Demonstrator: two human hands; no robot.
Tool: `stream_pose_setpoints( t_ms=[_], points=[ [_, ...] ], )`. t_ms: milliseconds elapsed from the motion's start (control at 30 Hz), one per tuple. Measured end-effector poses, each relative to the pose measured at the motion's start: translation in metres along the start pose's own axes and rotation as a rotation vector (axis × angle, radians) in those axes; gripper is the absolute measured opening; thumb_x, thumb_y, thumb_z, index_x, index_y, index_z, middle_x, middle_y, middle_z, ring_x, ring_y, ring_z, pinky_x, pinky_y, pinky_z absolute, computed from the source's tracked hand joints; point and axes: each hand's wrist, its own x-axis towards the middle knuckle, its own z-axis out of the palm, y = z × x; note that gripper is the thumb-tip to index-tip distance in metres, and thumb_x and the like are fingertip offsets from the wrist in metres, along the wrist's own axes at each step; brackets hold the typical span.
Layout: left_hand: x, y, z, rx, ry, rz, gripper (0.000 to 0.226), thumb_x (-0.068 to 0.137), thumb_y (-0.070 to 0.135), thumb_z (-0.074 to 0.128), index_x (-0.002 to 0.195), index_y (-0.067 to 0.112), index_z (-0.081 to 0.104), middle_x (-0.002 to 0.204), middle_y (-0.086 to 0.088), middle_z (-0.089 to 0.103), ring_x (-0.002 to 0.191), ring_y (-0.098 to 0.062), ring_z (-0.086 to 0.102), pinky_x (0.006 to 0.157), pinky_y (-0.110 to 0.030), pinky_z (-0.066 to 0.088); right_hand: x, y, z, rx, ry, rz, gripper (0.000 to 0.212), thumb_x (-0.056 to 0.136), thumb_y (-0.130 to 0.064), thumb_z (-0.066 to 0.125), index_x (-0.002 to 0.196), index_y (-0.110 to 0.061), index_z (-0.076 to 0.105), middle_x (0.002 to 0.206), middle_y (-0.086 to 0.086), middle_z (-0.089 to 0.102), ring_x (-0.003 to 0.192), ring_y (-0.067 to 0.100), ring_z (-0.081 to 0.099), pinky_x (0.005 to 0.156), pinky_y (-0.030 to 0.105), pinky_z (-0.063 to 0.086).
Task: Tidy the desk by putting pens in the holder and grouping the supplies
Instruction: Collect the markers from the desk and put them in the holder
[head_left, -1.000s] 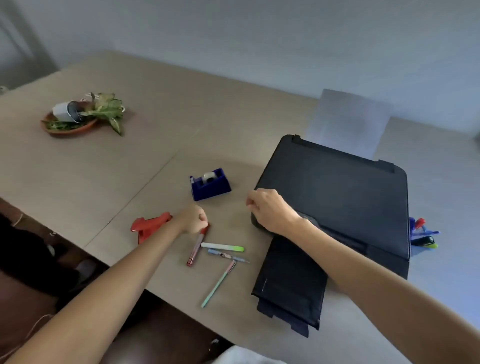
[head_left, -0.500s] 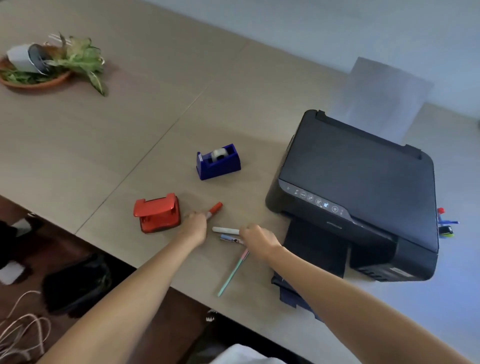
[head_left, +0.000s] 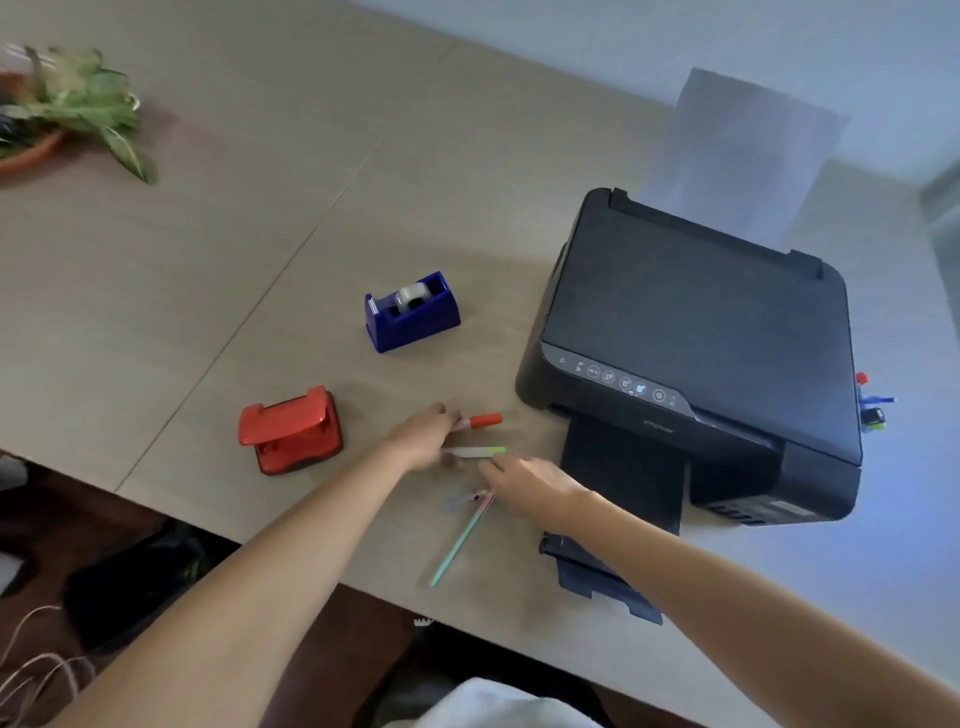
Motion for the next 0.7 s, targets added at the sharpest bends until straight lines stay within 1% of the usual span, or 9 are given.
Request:
stream_pose_setpoints(
  t_ms=[67,200,267,333,400,467,533,600,700],
  points=[
    [0.002,0.001,0.004,0.084,0.017,0.025,0.045,0.082,0.032,0.071,0.119,0.012,0.055,0.120,-0.011,0.050,0.106,-0.034,0.058,0.087,-0.039,0.049,-0.006,-0.015,0.004,0.014,-0.028,-0.077,0.028,0.082,0.009,0.055,0.109,0.001,0.052,0.101,0.023,0.059,0.084,0.039,0.063,0.056,0.038,0.045],
    [-0.002,-0.002,0.009,0.153,0.086,0.024,0.033,0.092,0.029,0.057,0.119,0.009,0.055,0.121,-0.012,0.050,0.106,-0.033,0.057,0.088,-0.040,0.049,-0.004,-0.044,0.021,-0.044,-0.143,-0.120,0.032,0.089,0.004,0.049,0.120,-0.001,0.047,0.114,0.023,0.052,0.099,0.041,0.058,0.069,0.048,0.051],
    [-0.007,-0.005,0.009,0.075,0.099,-0.012,0.032,0.096,0.029,0.051,0.119,0.007,0.054,0.122,-0.014,0.053,0.108,-0.032,0.057,0.087,-0.039,0.045,-0.002,-0.051,0.030,-0.043,-0.164,-0.102,0.027,0.092,0.001,0.044,0.119,0.001,0.049,0.119,0.024,0.049,0.104,0.042,0.054,0.070,0.050,0.051],
    [-0.013,-0.009,0.007,-0.054,0.108,-0.063,0.028,0.099,0.028,0.045,0.115,0.007,0.054,0.118,-0.015,0.060,0.104,-0.032,0.060,0.079,-0.034,0.044,-0.003,-0.053,0.038,-0.033,-0.150,-0.074,0.026,0.093,0.000,0.040,0.117,0.003,0.050,0.122,0.026,0.046,0.105,0.043,0.053,0.069,0.051,0.049],
    [-0.022,-0.014,0.003,-0.137,0.114,-0.081,0.022,0.102,0.026,0.040,0.104,0.007,0.052,0.109,-0.018,0.065,0.093,-0.034,0.063,0.071,-0.031,0.040,-0.005,-0.049,0.044,-0.041,-0.129,-0.049,0.027,0.094,0.000,0.039,0.118,0.004,0.049,0.123,0.027,0.045,0.103,0.043,0.053,0.069,0.052,0.050],
    [-0.034,-0.016,-0.005,-0.198,0.122,-0.098,0.017,0.102,0.024,0.039,0.092,0.011,0.045,0.097,-0.016,0.065,0.083,-0.031,0.059,0.069,-0.031,0.038,-0.007,-0.041,0.045,-0.043,-0.114,-0.013,0.027,0.094,0.000,0.038,0.118,0.005,0.050,0.122,0.026,0.046,0.104,0.043,0.053,0.072,0.052,0.051],
    [-0.045,-0.015,-0.015,-0.372,0.125,-0.107,0.015,0.103,0.021,0.038,0.092,0.013,0.046,0.091,-0.007,0.060,0.086,-0.029,0.058,0.074,-0.033,0.039,-0.011,-0.030,0.036,0.010,-0.057,0.041,0.026,0.095,-0.001,0.036,0.116,0.005,0.050,0.117,0.025,0.051,0.105,0.042,0.052,0.072,0.051,0.049],
    [-0.058,-0.006,-0.031,-0.556,0.130,-0.105,0.014,0.103,0.018,0.038,0.103,0.012,0.051,0.093,-0.002,0.061,0.090,-0.022,0.057,0.073,-0.031,0.040,-0.021,-0.017,0.014,0.105,0.048,0.072,0.021,0.094,-0.003,0.036,0.112,0.002,0.047,0.111,0.022,0.055,0.102,0.038,0.051,0.070,0.050,0.046],
    [-0.072,0.020,-0.058,-0.751,0.161,-0.033,0.015,0.102,0.012,0.038,0.111,0.011,0.051,0.096,0.000,0.063,0.093,-0.017,0.061,0.067,-0.024,0.046,-0.049,0.005,-0.032,0.358,0.287,0.096,0.001,0.094,-0.006,0.041,0.094,-0.005,0.041,0.090,0.018,0.052,0.078,0.030,0.042,0.067,0.043,0.039]
  ],
)
